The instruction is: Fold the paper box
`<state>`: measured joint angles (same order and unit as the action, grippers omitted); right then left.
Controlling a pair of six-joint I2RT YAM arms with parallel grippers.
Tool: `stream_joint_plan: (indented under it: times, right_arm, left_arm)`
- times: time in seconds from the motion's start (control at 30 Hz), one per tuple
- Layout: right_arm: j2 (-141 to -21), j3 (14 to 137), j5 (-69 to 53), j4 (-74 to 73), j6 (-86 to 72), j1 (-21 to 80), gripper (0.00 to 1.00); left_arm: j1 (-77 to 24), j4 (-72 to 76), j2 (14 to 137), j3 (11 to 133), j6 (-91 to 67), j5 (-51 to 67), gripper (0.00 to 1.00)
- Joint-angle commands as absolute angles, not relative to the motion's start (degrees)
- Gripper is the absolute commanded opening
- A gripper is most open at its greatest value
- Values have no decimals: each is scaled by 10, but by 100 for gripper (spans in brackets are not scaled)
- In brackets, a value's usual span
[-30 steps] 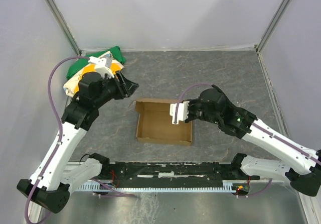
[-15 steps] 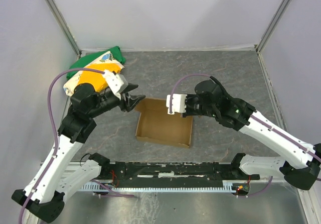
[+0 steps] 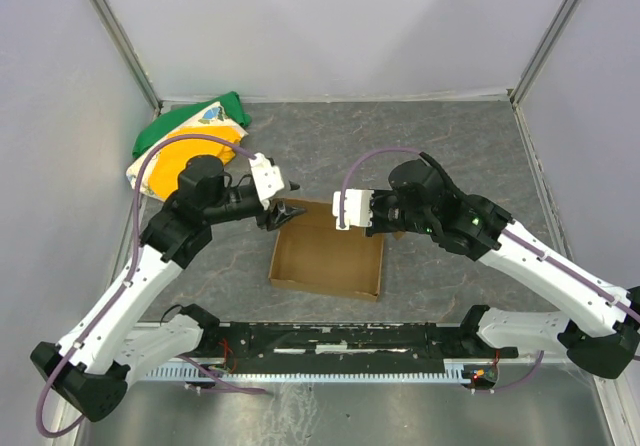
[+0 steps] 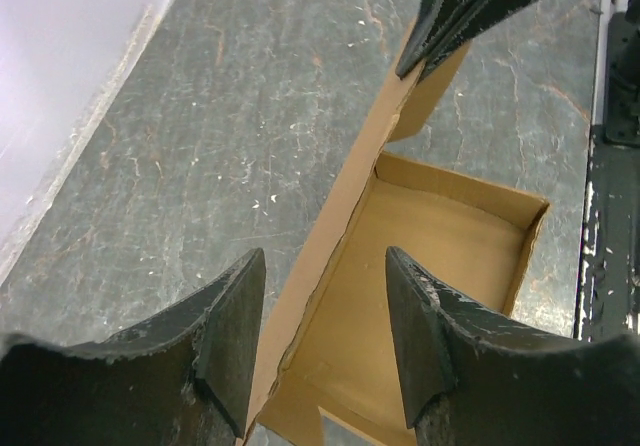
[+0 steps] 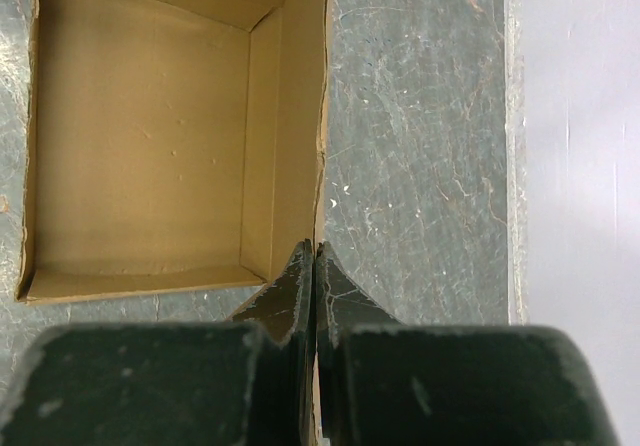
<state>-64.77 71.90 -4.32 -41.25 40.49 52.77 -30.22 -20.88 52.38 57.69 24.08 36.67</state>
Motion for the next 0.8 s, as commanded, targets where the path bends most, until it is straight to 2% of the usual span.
stream_joint_plan:
  times: [0.0, 0.1, 0.17, 0.47, 0.53, 0.57, 0.6, 0.63, 0.7, 0.77]
  right_arm:
    - [-640, 727, -55, -414, 397, 529, 2]
    - [-642, 729, -57, -416, 397, 529, 2]
    - [-643, 731, -57, -418, 397, 528, 2]
    - [-654, 740, -51, -425, 393, 528, 3]
    - [-656, 740, -46, -422, 388, 528, 5]
    - [-654, 739, -38, -414, 381, 528, 12]
    - [-652, 737, -23, -401, 366, 528, 30]
    - [-648, 736, -1, -382, 349, 528, 42]
    - [-640, 738, 37, -349, 317, 525, 49]
    - [-630, 739, 100, -297, 271, 520, 61]
  left_arm:
    - [-314, -232, 541, 593, 312, 385, 58]
    - [-320, -233, 552, 589, 320, 379, 56]
    - [-325, -233, 558, 589, 322, 368, 50]
    - [-341, -228, 576, 580, 335, 299, 5]
    - [-343, -219, 577, 578, 332, 277, 3]
    - [-343, -215, 577, 579, 330, 267, 3]
    - [-344, -209, 577, 580, 328, 259, 3]
    - [-344, -203, 577, 579, 324, 250, 3]
    - [-344, -193, 578, 578, 323, 240, 3]
    - [-344, -186, 580, 580, 321, 236, 3]
